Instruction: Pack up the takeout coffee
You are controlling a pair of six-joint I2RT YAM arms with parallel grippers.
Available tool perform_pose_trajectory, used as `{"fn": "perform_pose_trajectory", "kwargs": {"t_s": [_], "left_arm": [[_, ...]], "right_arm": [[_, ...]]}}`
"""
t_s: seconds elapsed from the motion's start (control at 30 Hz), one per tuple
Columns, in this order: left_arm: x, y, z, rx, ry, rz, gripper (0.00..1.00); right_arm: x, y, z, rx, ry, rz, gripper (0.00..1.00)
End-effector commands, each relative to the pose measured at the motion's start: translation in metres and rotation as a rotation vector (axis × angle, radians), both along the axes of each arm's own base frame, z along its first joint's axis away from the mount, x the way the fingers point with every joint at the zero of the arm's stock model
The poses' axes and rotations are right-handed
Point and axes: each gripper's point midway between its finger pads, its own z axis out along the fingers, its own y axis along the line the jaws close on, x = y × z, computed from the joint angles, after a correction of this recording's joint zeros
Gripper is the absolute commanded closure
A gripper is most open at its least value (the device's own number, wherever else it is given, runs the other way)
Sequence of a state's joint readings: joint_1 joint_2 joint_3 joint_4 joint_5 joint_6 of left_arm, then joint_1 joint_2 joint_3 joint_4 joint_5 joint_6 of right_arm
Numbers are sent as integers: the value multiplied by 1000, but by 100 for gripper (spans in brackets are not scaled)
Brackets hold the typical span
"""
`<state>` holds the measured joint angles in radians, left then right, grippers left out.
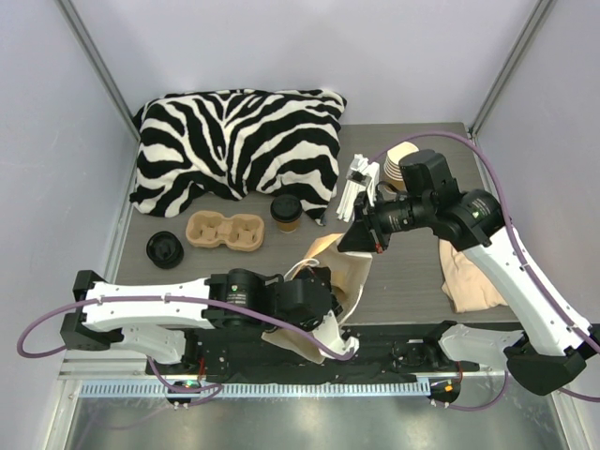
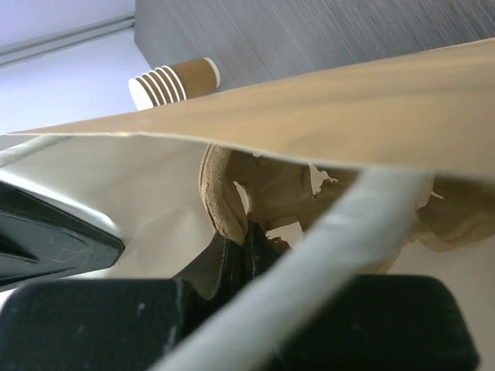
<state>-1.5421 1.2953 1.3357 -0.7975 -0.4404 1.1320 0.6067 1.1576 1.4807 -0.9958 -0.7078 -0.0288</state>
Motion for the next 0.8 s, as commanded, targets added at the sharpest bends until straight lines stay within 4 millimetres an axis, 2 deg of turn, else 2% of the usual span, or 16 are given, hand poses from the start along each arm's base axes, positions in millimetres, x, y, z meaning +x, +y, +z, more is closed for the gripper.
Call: {"fn": "perform_pose_trajectory", "kwargs": {"t_s": [0.0, 0.37, 0.6, 0.77], "left_arm": [[0, 3, -12, 4, 44, 43, 100], [-7, 6, -51, 35, 124, 78, 100], [0, -7, -55, -19, 96, 75, 100], [9, -7, -67, 5, 130, 94, 100]], "right_arm": [[-9, -1, 18, 34, -127, 66, 99], [-18, 4, 8, 10, -141, 120, 99], [-24, 9, -4, 12, -101, 159, 99], [-27, 11, -7, 19, -97, 192, 99]]}}
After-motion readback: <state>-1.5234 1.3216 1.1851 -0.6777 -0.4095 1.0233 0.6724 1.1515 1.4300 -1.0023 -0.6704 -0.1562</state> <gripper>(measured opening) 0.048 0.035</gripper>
